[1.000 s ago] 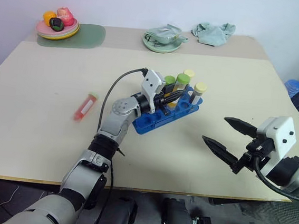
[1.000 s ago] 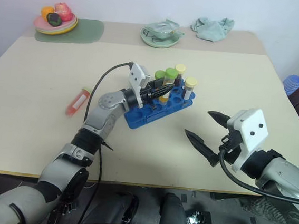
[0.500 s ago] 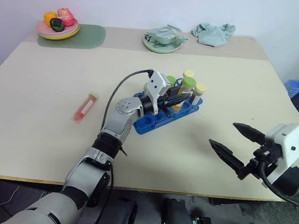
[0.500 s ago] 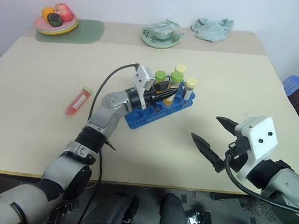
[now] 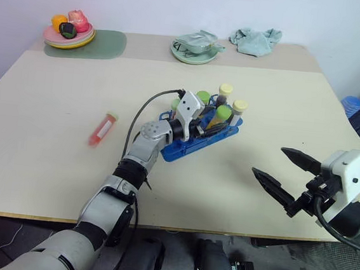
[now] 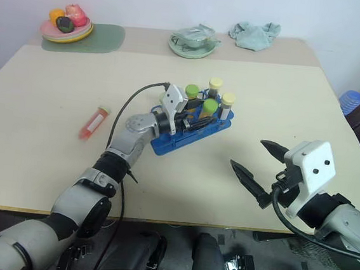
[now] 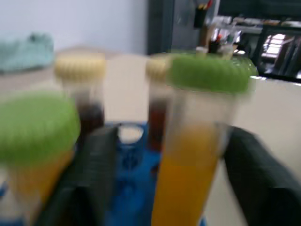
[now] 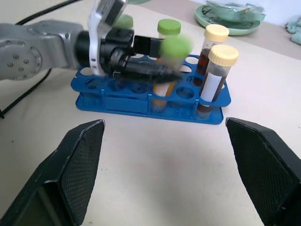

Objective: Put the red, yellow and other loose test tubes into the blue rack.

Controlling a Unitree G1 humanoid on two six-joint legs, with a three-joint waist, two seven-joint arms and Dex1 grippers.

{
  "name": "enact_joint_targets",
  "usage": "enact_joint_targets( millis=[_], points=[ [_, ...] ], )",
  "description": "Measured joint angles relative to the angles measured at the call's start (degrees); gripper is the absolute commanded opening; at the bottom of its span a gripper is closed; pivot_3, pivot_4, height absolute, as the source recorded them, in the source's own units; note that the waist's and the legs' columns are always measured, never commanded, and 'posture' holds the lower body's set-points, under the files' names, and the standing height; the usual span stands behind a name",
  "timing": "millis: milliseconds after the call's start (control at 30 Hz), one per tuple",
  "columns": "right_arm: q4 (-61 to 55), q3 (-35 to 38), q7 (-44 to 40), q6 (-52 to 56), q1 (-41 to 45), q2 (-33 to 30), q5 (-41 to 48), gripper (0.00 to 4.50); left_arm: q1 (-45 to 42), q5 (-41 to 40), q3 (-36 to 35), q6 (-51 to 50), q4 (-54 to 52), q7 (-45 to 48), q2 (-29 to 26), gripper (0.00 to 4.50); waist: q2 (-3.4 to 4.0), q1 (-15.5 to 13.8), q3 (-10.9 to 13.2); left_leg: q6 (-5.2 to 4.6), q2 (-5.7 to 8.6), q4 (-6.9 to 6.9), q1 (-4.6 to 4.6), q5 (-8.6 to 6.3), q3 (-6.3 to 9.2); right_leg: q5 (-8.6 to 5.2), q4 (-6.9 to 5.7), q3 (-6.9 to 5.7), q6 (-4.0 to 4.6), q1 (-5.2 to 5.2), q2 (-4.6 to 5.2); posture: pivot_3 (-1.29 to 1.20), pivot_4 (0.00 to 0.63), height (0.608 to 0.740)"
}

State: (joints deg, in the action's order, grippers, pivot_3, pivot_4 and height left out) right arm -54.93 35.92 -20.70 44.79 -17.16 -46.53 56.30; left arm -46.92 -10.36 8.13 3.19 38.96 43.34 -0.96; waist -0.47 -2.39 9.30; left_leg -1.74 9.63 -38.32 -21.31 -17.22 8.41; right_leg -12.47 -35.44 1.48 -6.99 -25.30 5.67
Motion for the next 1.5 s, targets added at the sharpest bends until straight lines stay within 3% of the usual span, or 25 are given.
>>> enact_joint_targets(
  millis=[133, 267, 400, 533, 700, 833, 1000, 1233, 1367, 1500],
  points=[
    [0.00, 0.00, -0.03, -0.27, -0.13, 0.00, 0.01, 4.23, 0.17, -2.49, -1.24, -3.16, -0.59, 2.24, 0.27, 4.41, 0.00, 0.09, 0.00, 0.00, -0.03, 0.00, 0.00, 0.00, 0.00, 0.00, -0.01, 0.00, 0.00, -0.03, -0.02, 0.00, 0.150, 0.740],
    [-0.01, 0.01, -0.15, -0.56, -0.35, 0.00, 0.02, 4.23, 1.80, -4.50, -2.82, -5.08, -7.67, 2.17, 0.23, 4.41, 0.00, 0.01, 0.00, 0.00, -0.03, 0.00, -0.02, 0.00, -0.01, 0.01, 0.00, 0.01, 0.00, -0.03, -0.01, 0.00, 0.150, 0.740],
    [0.19, -0.49, -0.76, -0.77, -0.27, -0.40, -0.12, 4.23, 4.18, -8.84, -3.41, -10.98, -21.38, 3.17, -2.11, 4.41, 0.00, 0.22, 0.00, 0.01, -0.06, 0.01, -0.02, 0.00, -0.05, 0.01, -0.02, 0.07, 0.01, -0.07, -0.04, 0.00, 0.150, 0.740],
    [3.15, -4.26, -2.42, -0.93, 3.90, -2.14, -1.03, 4.23, 1.91, -19.91, -10.09, -24.38, -35.84, -0.65, -6.44, 4.41, -0.01, 0.17, 0.01, 0.03, -0.12, -0.05, 0.00, 0.01, -0.09, 0.05, -0.06, 0.07, 0.06, -0.05, -0.09, 0.00, 0.150, 0.740],
    [8.33, -9.07, -5.70, -1.56, 10.12, -3.87, -2.56, 4.23, -5.59, -22.74, -19.76, -32.40, -36.98, -13.91, -13.53, 4.41, -0.01, 0.16, 0.01, 0.04, -0.13, -0.03, 0.02, 0.01, -0.12, 0.07, -0.03, 0.08, 0.06, -0.06, -0.11, 0.00, 0.150, 0.740],
    [13.05, -12.94, -9.08, -2.80, 14.21, -4.04, -4.74, 4.23, -4.03, -23.62, -22.55, -35.32, -37.45, -14.68, -18.57, 4.41, -0.01, 0.03, 0.01, 0.03, -0.13, 0.00, -0.01, 0.01, -0.12, 0.07, 0.04, 0.05, 0.06, -0.07, -0.13, 0.00, 0.150, 0.740],
    [16.61, -16.26, -12.44, -4.54, 16.91, -3.92, -7.54, 4.23, 1.64, -24.75, -19.48, -35.53, -42.26, -12.35, -17.16, 4.41, -0.10, -0.26, 0.05, 0.02, -0.12, -0.05, -0.08, 0.00, -0.09, 0.10, 0.13, -0.01, 0.05, -0.05, -0.10, 0.00, 0.150, 0.740],
    [17.04, -16.58, -14.58, -5.86, 15.34, -3.28, -9.25, 4.23, 1.82, -25.21, -18.08, -36.26, -44.04, -13.94, -16.95, 4.41, -0.07, 0.18, 0.03, 0.05, -0.17, -0.02, 0.00, 0.01, -0.15, 0.11, 0.02, 0.06, 0.07, -0.07, -0.12, 0.00, 0.150, 0.740],
    [16.89, -16.09, -14.71, -6.12, 14.23, -2.80, -9.94, 4.23, -2.84, -22.87, -20.48, -39.16, -36.57, -24.52, -16.48, 4.41, -0.09, 0.01, 0.04, 0.05, -0.17, -0.07, -0.01, 0.01, -0.16, 0.13, 0.01, 0.06, 0.08, -0.06, -0.12, 0.00, 0.150, 0.740],
    [16.79, -15.70, -14.67, -6.17, 13.82, -2.35, -10.22, 4.23, -16.52, -14.45, -24.24, -51.15, -21.24, -48.25, -16.63, 4.41, -0.30, -0.04, 0.16, 0.05, -0.16, -0.08, -0.06, 0.01, -0.14, 0.15, 0.03, 0.05, 0.05, -0.08, -0.13, 0.00, 0.150, 0.740]
  ],
)
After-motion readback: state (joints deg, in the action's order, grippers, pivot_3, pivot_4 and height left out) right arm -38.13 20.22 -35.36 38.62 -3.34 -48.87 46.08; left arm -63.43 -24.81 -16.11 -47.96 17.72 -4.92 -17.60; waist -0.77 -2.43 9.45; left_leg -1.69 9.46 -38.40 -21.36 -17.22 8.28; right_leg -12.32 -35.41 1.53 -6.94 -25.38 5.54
